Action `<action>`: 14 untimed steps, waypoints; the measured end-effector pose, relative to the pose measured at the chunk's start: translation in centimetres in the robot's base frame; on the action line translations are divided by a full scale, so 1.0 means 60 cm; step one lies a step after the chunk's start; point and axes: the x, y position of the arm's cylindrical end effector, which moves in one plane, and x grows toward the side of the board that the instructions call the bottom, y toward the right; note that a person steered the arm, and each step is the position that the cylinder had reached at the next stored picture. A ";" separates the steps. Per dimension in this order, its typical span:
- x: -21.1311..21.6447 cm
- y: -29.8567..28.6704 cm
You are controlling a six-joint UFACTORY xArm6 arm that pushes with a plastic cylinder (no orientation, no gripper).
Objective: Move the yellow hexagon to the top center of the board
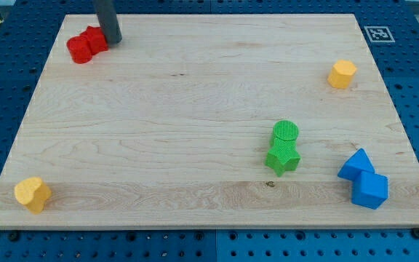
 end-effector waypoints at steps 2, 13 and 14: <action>0.009 0.086; 0.173 0.639; 0.173 0.585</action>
